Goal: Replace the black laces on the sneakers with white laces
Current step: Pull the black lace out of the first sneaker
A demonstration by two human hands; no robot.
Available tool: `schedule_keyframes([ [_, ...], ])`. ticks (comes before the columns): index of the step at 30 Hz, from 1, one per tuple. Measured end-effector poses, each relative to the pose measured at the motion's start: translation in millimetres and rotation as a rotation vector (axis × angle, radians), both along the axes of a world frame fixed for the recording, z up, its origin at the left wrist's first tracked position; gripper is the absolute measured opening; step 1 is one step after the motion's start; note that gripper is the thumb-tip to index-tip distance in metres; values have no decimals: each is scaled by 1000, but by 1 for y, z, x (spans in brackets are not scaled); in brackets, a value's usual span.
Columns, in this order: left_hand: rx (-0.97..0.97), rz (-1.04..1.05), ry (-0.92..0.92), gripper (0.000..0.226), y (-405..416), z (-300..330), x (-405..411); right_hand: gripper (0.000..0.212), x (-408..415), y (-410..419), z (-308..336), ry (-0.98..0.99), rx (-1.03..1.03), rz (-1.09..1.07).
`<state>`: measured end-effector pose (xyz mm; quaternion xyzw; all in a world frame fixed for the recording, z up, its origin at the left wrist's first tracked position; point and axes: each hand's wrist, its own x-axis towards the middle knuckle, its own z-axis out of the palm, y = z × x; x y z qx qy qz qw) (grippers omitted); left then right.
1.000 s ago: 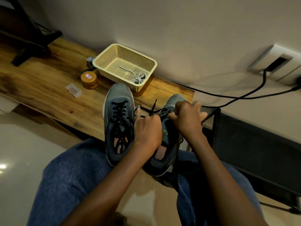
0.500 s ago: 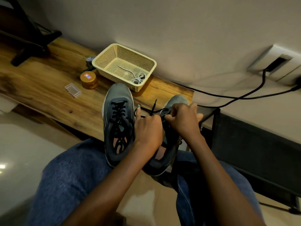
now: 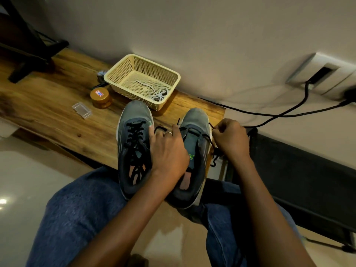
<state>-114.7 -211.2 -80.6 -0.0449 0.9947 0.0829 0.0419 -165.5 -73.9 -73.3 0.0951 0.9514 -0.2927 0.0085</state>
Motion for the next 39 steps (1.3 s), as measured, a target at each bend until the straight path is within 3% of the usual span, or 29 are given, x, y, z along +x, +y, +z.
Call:
schedule_keyframes([
  [2, 20, -57, 44, 67, 3, 1, -6, 10, -2, 2, -2, -26, -15, 5],
  [7, 22, -280, 92, 41, 10, -6, -40, 20, -4, 4, -6, -48, -95, -24],
  [14, 168, -206, 177, 22, 11, -14, -54, 18, -3, -4, -16, -179, -157, 71],
  [19, 184, -189, 146, 20, 7, -12, -57, 43, -13, -13, -8, -290, -38, 207],
  [26, 218, -210, 91, 18, 1, -13, -56, 50, -26, -15, 0, -407, -77, 281],
  [32, 156, -258, 13, 19, 0, -17, -58, 46, -21, -9, -5, -341, -138, 257],
  [35, 94, -272, 6, 33, 3, -18, -59, 44, -17, -11, -9, -270, -132, 223],
  [37, 121, -206, -13, 40, 6, -16, -58, 44, -16, -10, -11, -244, -150, 179],
  [39, 229, -83, 10, 29, 7, -13, -58, 44, -14, -10, -13, -222, -165, 134],
])
